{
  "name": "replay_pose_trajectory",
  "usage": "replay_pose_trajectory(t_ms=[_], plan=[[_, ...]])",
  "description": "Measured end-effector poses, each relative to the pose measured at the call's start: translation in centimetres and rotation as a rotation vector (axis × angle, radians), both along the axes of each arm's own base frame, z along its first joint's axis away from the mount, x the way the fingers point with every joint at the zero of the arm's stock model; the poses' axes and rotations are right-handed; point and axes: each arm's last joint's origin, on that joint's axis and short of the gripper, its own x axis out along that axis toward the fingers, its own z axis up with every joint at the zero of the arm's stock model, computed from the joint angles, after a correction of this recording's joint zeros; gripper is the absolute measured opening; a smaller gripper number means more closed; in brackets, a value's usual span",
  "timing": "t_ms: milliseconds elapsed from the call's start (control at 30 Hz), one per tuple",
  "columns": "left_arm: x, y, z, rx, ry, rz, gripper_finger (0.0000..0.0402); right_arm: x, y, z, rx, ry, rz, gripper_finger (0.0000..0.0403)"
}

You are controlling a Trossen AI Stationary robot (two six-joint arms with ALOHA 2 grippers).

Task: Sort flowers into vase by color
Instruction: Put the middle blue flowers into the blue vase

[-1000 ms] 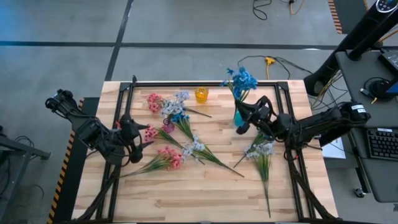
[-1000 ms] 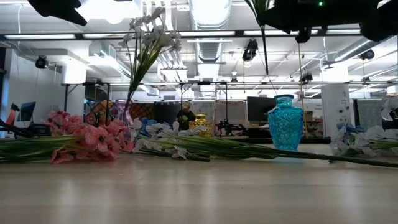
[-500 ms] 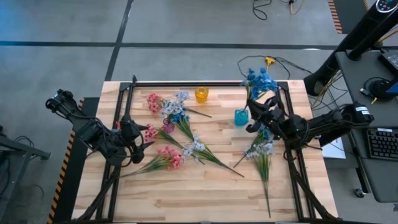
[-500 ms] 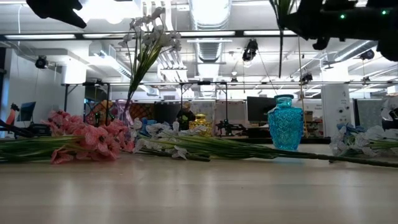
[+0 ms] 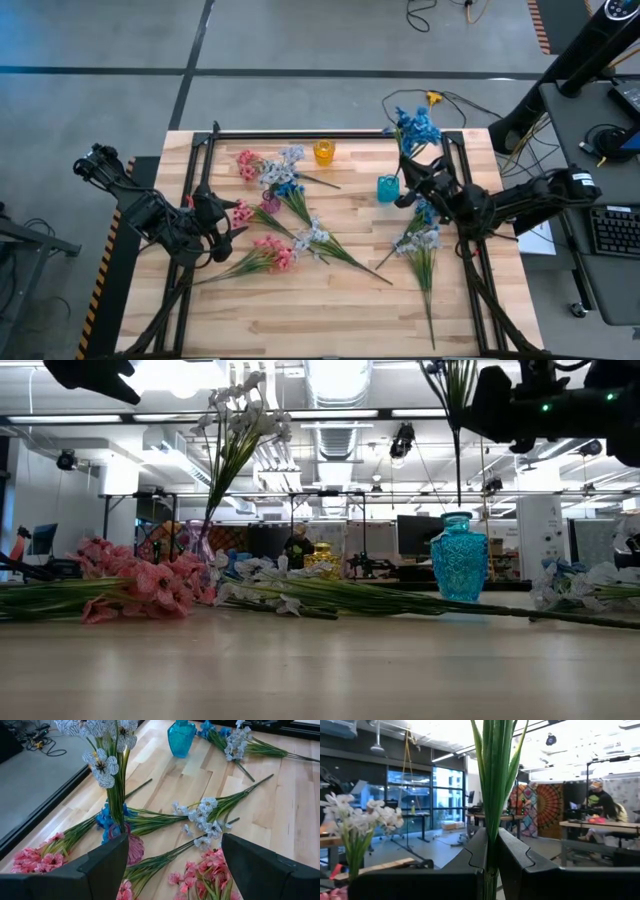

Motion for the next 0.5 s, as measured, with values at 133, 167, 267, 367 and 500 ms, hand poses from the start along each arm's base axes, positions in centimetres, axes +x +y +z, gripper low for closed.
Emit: replay_pose_trajectory(t_ms=[133,167,267,367,500], plan=[[0.00,0.00,0.00,0.000,-0.001,0.000,0.0301,0.20,-0.20,-0.30,0.001,0.020,-0.012,0.0022],[0.00,0.00,0.00,0.000,-0.001,0.000,0.0301,0.24,-0.20,-0.35,0.001,0.022,-0.012,0.0022],[0.00,0.00,0.00,0.001,-0.001,0.001,0.0301,0.31,-0.20,-0.45,0.001,0.028,-0.011,0.0022],[0.00,0.00,0.01,0.001,-0.001,0.001,0.0301,0.43,-0.21,-0.61,0.001,0.039,-0.012,0.0022],[0.01,0.00,0.01,0.001,-0.002,0.001,0.0301,0.52,-0.28,-0.77,0.004,0.047,-0.015,0.0022]])
